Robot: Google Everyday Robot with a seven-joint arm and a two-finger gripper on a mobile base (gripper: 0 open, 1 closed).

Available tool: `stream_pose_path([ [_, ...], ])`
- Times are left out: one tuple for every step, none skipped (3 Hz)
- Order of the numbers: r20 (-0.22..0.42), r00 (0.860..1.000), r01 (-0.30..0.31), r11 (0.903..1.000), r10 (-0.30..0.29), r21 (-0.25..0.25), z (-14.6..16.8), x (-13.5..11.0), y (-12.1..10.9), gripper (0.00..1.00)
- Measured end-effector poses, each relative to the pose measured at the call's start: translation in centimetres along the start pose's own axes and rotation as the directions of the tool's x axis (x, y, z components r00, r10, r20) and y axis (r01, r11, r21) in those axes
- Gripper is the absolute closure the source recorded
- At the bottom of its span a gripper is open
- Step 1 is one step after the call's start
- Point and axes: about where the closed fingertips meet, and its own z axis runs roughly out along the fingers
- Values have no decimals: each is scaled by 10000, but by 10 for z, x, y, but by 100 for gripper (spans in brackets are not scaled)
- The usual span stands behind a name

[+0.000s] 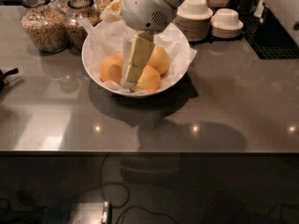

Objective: Pick orange from white bowl

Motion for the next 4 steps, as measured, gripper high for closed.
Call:
stream_pose_path([
  [61,9991,421,9963,-427,750,8,-4,-51,0],
  [62,9991,421,9963,-427,747,8,-4,-51,0],
  [431,9979,492,9988,-492,11,21,4,-60,0],
  [546,9959,783,9909,-726,-1095,54,21,-100,0],
])
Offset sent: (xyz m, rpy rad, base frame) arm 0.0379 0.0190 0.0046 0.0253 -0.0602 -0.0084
